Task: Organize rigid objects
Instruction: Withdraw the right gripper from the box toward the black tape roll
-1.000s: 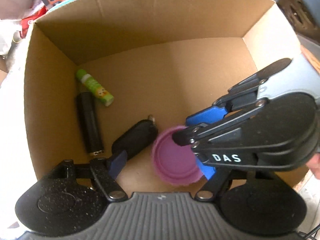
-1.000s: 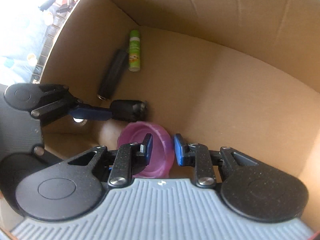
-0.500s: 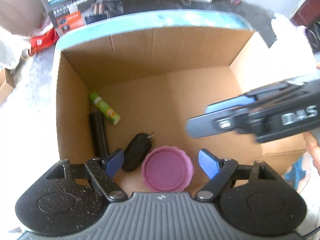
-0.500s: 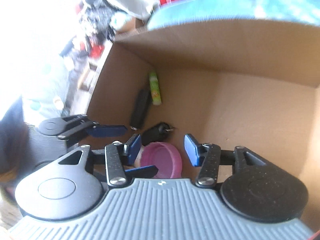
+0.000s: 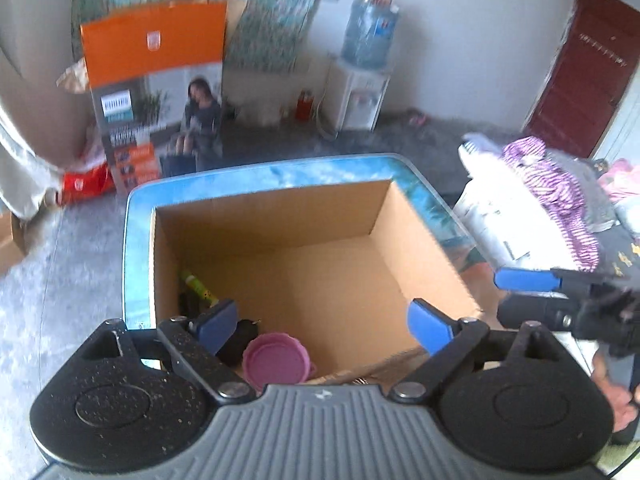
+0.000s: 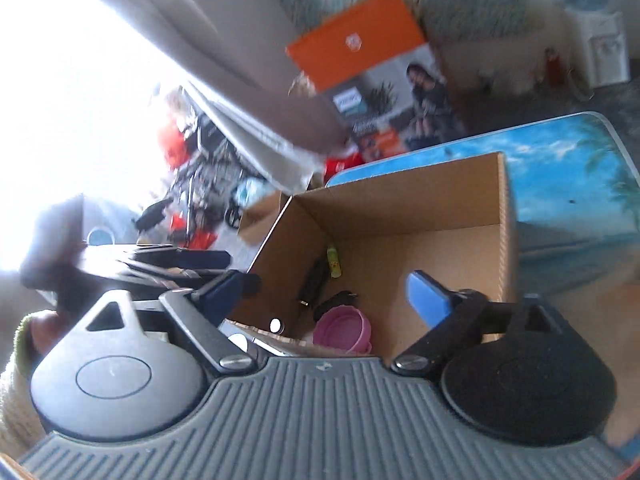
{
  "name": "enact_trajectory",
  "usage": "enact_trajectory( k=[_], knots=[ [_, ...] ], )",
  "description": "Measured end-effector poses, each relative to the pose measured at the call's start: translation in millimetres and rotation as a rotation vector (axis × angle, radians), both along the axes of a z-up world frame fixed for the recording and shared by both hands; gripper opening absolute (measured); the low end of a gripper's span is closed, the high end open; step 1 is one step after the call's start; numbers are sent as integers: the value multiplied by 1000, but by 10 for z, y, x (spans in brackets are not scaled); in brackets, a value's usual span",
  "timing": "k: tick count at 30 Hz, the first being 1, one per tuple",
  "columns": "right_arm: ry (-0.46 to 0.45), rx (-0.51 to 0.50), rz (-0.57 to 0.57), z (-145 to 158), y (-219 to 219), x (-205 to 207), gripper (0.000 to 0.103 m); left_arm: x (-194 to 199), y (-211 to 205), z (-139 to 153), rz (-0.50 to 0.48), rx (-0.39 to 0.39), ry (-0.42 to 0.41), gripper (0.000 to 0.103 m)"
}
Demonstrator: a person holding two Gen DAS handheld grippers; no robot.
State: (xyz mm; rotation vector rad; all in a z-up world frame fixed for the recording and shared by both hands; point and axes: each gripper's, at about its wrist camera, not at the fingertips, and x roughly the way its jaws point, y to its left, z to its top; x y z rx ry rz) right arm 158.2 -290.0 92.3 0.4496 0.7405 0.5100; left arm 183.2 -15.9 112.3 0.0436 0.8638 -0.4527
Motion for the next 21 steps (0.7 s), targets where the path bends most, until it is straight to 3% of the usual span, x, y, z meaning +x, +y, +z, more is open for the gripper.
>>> enact_trajectory(
  k=[2,7,15,21],
  knots=[
    [-40,-17,-41,-42,11,-273,102,-209,25,14,1,-10,-47,96],
    [-70,-125,-107,-164,73,-811,102,-656,51,-156,67,-36,-100,96],
    [-157,-404,-87,-261,369,-1388,102,-1112,110,-611,98,-102,-13,96],
    [-182,-468,-79,-320,426,-1472,102,-1331,209,-902,100,-158,48,100]
  ],
)
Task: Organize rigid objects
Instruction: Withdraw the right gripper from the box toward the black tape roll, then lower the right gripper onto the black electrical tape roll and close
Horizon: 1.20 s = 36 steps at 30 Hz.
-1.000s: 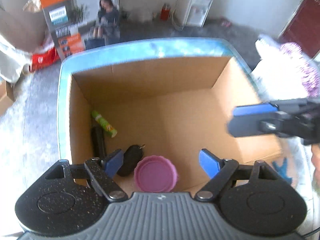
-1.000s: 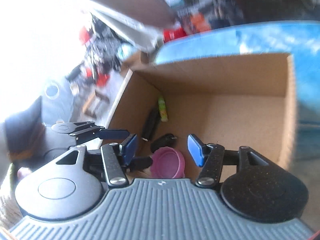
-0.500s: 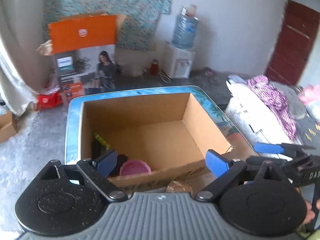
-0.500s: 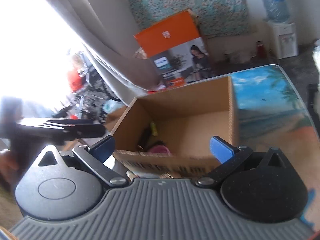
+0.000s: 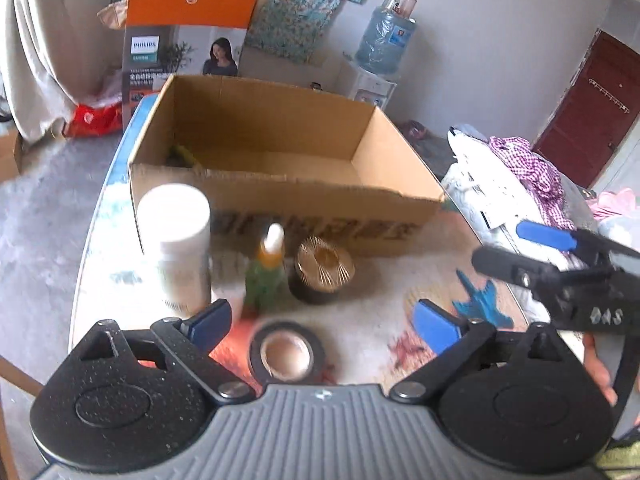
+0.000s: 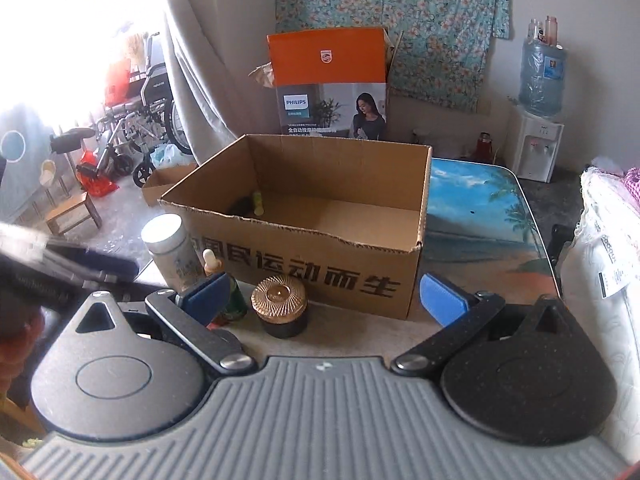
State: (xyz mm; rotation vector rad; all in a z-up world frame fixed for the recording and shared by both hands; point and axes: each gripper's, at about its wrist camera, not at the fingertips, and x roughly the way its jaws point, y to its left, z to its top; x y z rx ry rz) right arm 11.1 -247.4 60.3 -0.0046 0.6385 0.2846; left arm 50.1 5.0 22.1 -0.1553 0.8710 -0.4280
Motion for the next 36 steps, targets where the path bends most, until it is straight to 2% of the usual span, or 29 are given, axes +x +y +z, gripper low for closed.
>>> enact_trajectory(
  k=[6,9,17,21,24,31,33,35,36],
  knots=[
    [-45,-33,2,-39,-12,15,102,-159,49,-65,8,-21,-28,103],
    [-44,-1,16,-28,-50,22,102,-166,80,-87,5,-45,-11,103],
    [5,78,35,-121,-64,85,102,-175,155,-178,23,-29,-32,103],
    [126,145,64,-292,-8,253,102,-125,36,-291,16,130,-38,103],
    [173,166,62,-430,63,360,102,-104,-109,-419,-16,240,-33,103],
    [306,224,106,-769,277,575,100,-41,-316,-661,-99,284,-2,100],
    [343,231,118,-863,353,641,95,-11,-369,-728,-113,321,10,94],
    [375,232,134,-936,425,705,85,26,-415,-785,-128,350,22,83],
    [389,230,142,-971,457,729,81,37,-425,-801,-133,356,28,82]
  ],
)
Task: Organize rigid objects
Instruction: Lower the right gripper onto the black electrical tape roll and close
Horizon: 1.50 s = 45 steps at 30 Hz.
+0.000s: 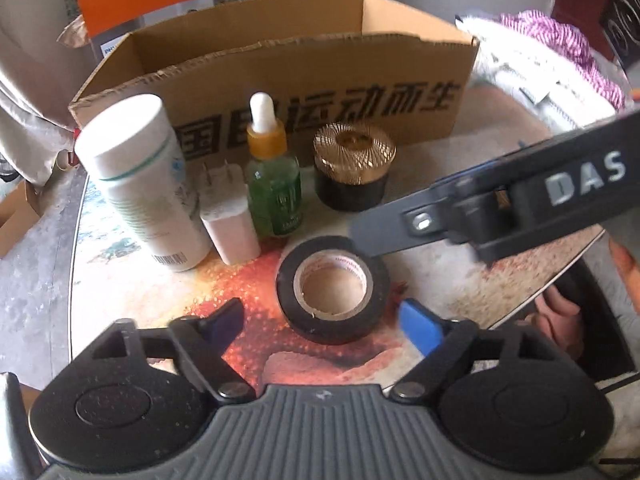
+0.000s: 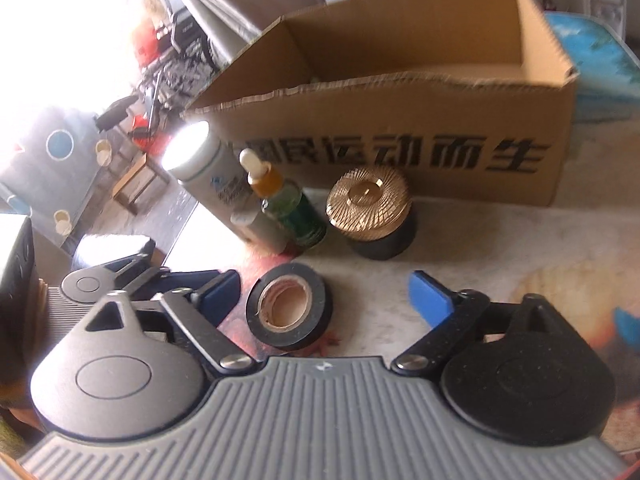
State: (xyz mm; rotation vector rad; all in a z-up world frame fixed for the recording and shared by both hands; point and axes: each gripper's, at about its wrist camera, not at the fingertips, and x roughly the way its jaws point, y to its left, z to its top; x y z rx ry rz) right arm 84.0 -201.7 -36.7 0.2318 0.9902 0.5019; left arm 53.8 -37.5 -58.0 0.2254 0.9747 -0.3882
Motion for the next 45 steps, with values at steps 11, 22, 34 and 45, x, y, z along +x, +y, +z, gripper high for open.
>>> enact_trajectory(
  k=[11,22,34,45],
  knots=[
    [84,-9,73,-244,214,172,36,79,-44,-29,-26,-17,19,65],
    [99,3,13,-361,62,161,32,79,-346,-36,-112,-25,11,65],
    [56,-38,-8,-386,-34,146,26,182,-528,-74,-144,-7,15,65],
    [53,-19,-16,-406,-139,139,21,256,-618,-93,-144,12,5,68]
  ],
)
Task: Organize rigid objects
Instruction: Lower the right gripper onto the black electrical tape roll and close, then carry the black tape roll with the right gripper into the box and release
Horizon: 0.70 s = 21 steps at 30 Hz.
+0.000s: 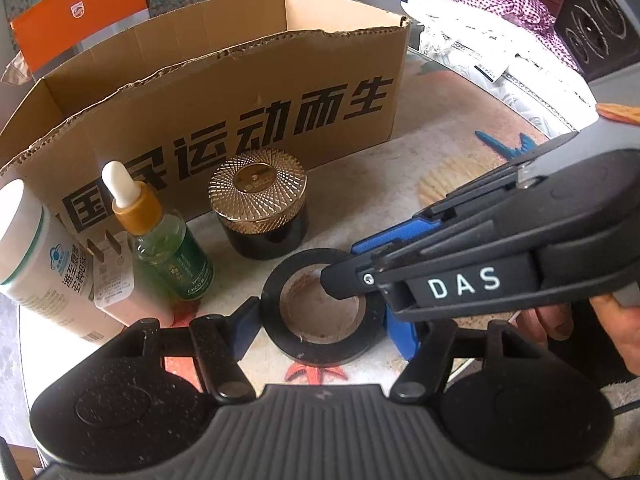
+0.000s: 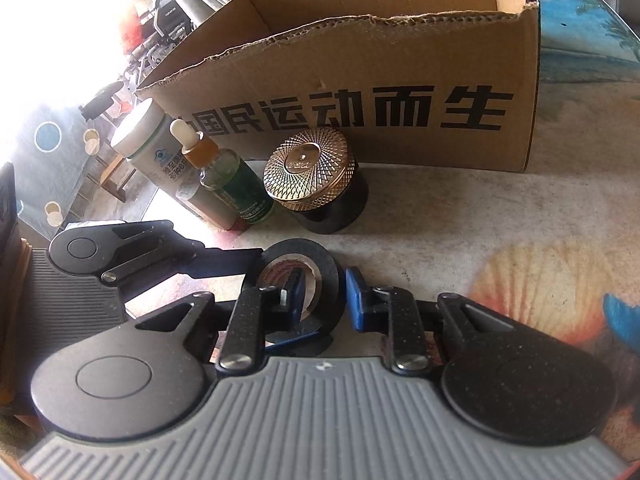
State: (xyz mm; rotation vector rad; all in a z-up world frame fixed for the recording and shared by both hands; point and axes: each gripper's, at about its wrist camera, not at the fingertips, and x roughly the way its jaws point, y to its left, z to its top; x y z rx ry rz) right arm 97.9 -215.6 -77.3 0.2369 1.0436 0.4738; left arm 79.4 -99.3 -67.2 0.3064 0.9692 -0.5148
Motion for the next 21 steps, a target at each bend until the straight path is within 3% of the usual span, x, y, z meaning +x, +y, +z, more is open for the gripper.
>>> enact_trajectory(
  k=[21],
  knots=[
    [-69,-15,-26,220,-82,-184,17,-201,27,246,5,-41,-79,67]
  ],
)
